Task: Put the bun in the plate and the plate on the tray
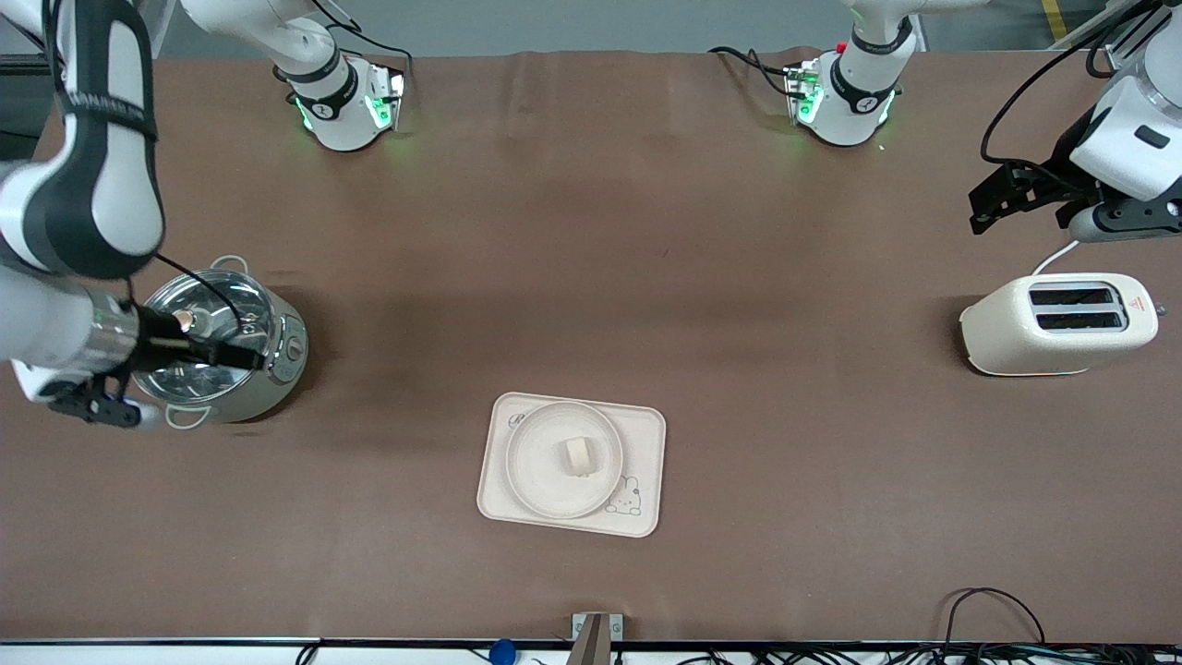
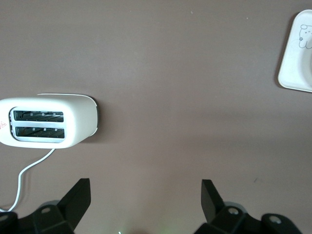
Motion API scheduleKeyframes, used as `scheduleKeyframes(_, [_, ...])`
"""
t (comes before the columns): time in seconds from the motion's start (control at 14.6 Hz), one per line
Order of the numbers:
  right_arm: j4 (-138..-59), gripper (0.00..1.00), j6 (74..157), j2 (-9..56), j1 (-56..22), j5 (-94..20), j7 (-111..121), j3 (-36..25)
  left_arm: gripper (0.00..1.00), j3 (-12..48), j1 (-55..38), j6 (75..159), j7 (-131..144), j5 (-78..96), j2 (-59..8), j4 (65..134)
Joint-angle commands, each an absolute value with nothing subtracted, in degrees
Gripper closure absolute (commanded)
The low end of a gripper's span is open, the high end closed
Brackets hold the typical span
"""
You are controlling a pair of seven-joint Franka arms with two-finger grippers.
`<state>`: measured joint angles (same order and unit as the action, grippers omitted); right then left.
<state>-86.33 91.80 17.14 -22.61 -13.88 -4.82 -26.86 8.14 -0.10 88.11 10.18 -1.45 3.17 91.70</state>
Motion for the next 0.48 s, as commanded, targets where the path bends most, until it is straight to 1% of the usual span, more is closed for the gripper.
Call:
scheduleKeyframes(0.0, [-90.5,0.0,88.8,6.8,-21.8,-6.2,-4.5,-25.6,0.0,8.6,0.0,87.7,7.0,-0.4,4.1,92.1])
scheduleKeyframes(0.07, [-90.7,0.0,87.6,4.6,-19.1,-3.4,-3.6,-23.1,0.0,8.6,0.3,87.6,3.9,-0.4,4.3,92.3])
scheduleKeyframes(0.2, [-90.8,0.0,87.0,1.2,-9.2,0.8,-1.2,-14.1,0.0,8.6,0.4,87.4,1.3,-0.4,5.2,93.2])
scheduleKeyframes(0.27, [-90.8,0.0,86.8,0.2,-5.6,1.5,-0.2,-11.3,0.0,8.6,0.4,87.5,1.4,-0.4,5.7,93.6])
scheduleKeyframes(0.41, [-90.1,0.0,85.2,-1.4,-3.2,1.6,0.3,-10.2,0.0,8.8,0.4,88.7,1.4,-0.4,6.8,95.3])
